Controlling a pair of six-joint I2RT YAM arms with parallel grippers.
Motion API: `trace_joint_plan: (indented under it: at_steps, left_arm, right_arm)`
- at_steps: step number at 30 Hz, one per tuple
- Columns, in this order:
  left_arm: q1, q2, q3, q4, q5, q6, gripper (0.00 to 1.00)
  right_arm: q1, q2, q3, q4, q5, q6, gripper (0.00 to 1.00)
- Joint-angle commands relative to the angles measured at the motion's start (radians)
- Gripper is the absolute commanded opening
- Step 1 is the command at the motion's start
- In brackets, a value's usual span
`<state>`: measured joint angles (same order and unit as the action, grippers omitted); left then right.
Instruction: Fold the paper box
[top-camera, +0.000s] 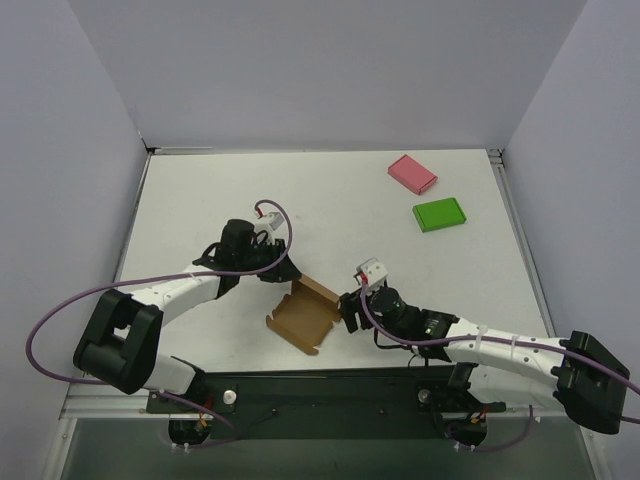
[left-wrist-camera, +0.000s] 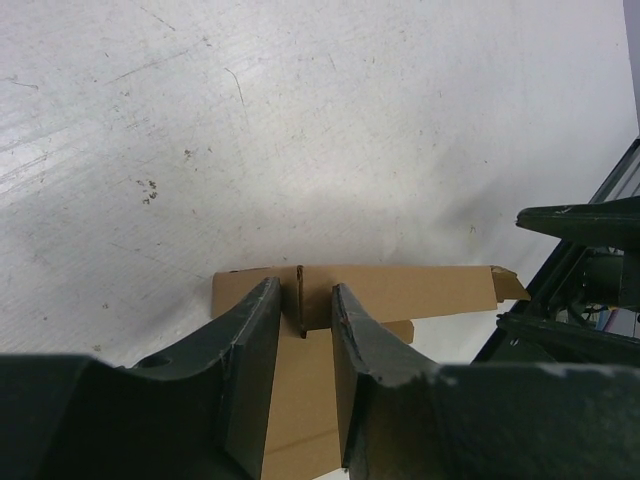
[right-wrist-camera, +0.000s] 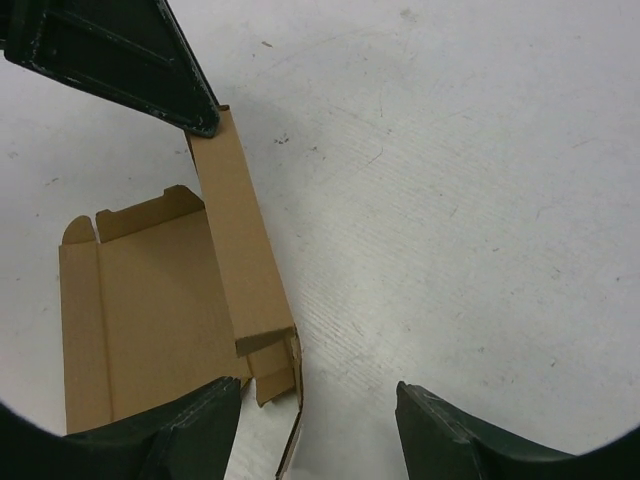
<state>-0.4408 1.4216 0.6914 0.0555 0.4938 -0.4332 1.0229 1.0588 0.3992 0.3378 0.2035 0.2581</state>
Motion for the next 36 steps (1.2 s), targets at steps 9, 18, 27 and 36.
trace_joint_plan:
  at_steps: [9, 18, 27, 36]
  left_arm:
    - [-0.021, -0.006, 0.022, -0.054, -0.060, 0.036, 0.35]
    - [-0.059, -0.013, 0.019, -0.091, -0.098, 0.037, 0.34]
    - [-0.104, -0.033, 0.013, -0.100, -0.133, 0.034, 0.32]
    - [-0.116, -0.036, 0.010, -0.100, -0.133, 0.033, 0.32]
  right_arm:
    - [0.112, 0.079, -0.005, -0.031, 0.142, 0.168, 0.51]
    - [0.172, 0.191, 0.121, -0.114, 0.281, 0.246, 0.08]
    - [0.197, 0.271, 0.216, -0.197, 0.355, 0.305, 0.04]
    - [0.210, 0.346, 0.297, -0.183, 0.344, 0.257, 0.03]
